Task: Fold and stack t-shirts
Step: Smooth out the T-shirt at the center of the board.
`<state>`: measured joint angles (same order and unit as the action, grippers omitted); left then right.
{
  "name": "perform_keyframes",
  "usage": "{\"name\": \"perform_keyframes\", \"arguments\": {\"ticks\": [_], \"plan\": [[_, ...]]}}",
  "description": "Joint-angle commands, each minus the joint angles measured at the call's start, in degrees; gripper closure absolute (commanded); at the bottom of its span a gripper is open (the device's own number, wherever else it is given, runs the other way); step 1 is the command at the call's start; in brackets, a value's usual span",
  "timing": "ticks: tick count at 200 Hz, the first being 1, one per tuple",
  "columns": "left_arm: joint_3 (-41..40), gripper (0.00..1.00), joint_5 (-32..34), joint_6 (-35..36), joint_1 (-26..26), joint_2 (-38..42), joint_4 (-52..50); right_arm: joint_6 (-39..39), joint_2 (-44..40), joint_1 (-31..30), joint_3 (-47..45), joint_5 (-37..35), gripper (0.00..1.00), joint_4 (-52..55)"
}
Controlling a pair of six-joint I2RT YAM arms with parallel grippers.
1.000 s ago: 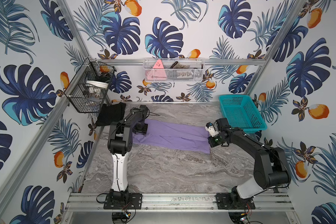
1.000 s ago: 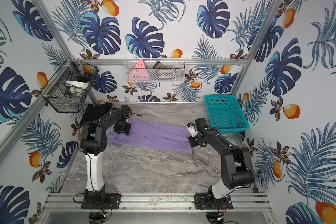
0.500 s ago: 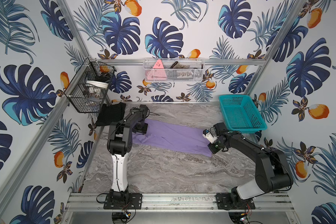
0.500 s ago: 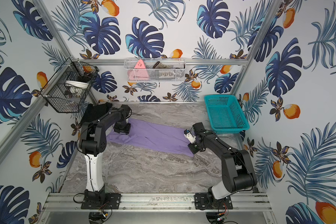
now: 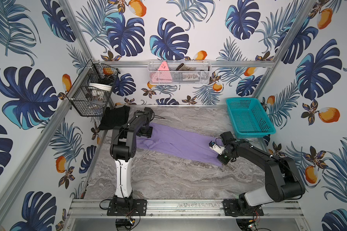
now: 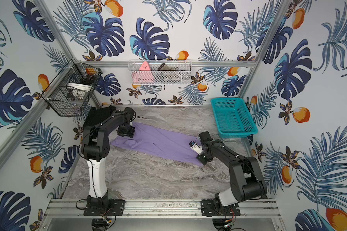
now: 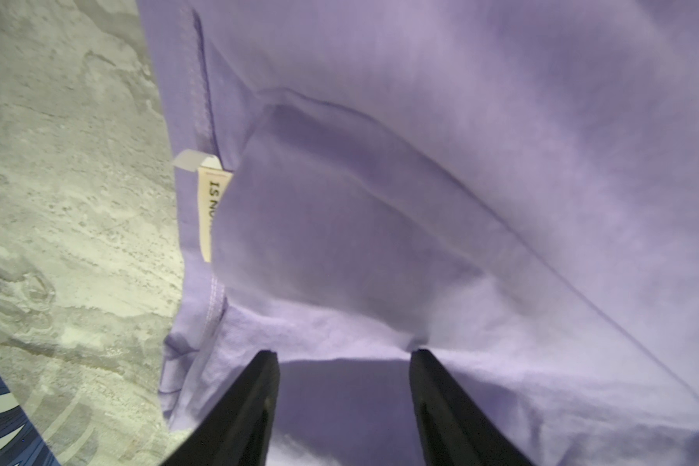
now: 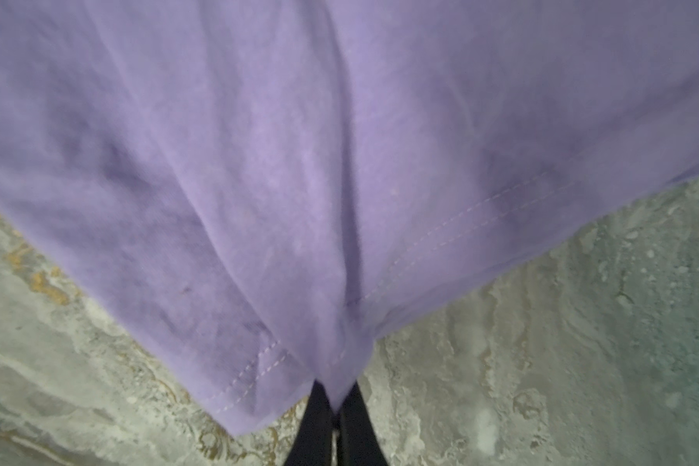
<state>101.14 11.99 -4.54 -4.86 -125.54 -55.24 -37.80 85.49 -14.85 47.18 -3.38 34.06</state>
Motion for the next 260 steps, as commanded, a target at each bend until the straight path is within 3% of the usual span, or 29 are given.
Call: {"name": "perform_keyframes", "arguments": {"ticks": [1, 12, 16, 19, 80, 90, 100, 108, 123, 135, 187, 244, 260], "plan": [[1.1, 0.39, 0.2, 0.2, -0.2, -0.4, -0.5, 0.0, -1.1, 0.0, -0.2, -2.0, 0.45, 0.5], [1.5, 0.39, 0.1, 0.3, -0.2, -0.6, -0.6, 0.4, -1.6, 0.1, 0.0, -2.6, 0.29, 0.5], [1.7, 0.39, 0.1, 0.3, -0.3, -0.7, -0.7, 0.3, -1.8, 0.1, 0.1, -2.7, 0.15, 0.6], [1.8, 0.39, 0.1, 0.3, -0.3, -0.8, -0.7, 0.4, -1.9, 0.1, 0.1, -2.7, 0.12, 0.6], [3.8, 0.39, -0.1, 0.4, -1.0, -2.0, -1.2, 10.1, -0.1, 2.0, 7.4, -0.1, 0.11, -1.4], [3.8, 0.39, -0.4, 0.3, -1.1, -2.1, -1.3, 12.8, 1.7, 2.1, 9.9, 2.7, 0.15, -1.1], [3.7, 0.39, -0.6, 0.2, -1.4, -2.1, -1.3, 15.7, 3.9, 2.1, 12.7, 4.8, 0.3, -0.5], [3.5, 0.39, -0.7, 0.2, -1.7, -2.0, -1.3, 18.2, 5.3, 2.1, 14.9, 6.5, 0.45, -0.4], [3.2, 0.39, -0.9, 0.1, -1.9, -1.8, -1.2, 22.4, 8.3, 1.8, 19.0, 8.1, 0.85, -0.7], [2.9, 0.39, -1.2, 0.0, -2.1, -1.9, -1.1, 25.6, 10.7, 1.6, 21.9, 10.7, 1.0, -0.6], [1.9, 0.4, -1.2, -0.2, -2.4, -2.0, -0.9, 29.4, 16.9, -5.0, 26.0, 15.2, 1.0, 0.2], [-1.1, 0.4, 2.9, 0.2, -2.4, -1.8, -0.5, 29.9, 18.3, -5.4, 22.3, 15.3, 1.0, -3.0], [-0.7, 0.38, 3.6, 0.4, -2.3, -0.9, -1.3, 30.0, 19.1, -5.1, 21.7, 15.0, 0.85, -3.9]]}}
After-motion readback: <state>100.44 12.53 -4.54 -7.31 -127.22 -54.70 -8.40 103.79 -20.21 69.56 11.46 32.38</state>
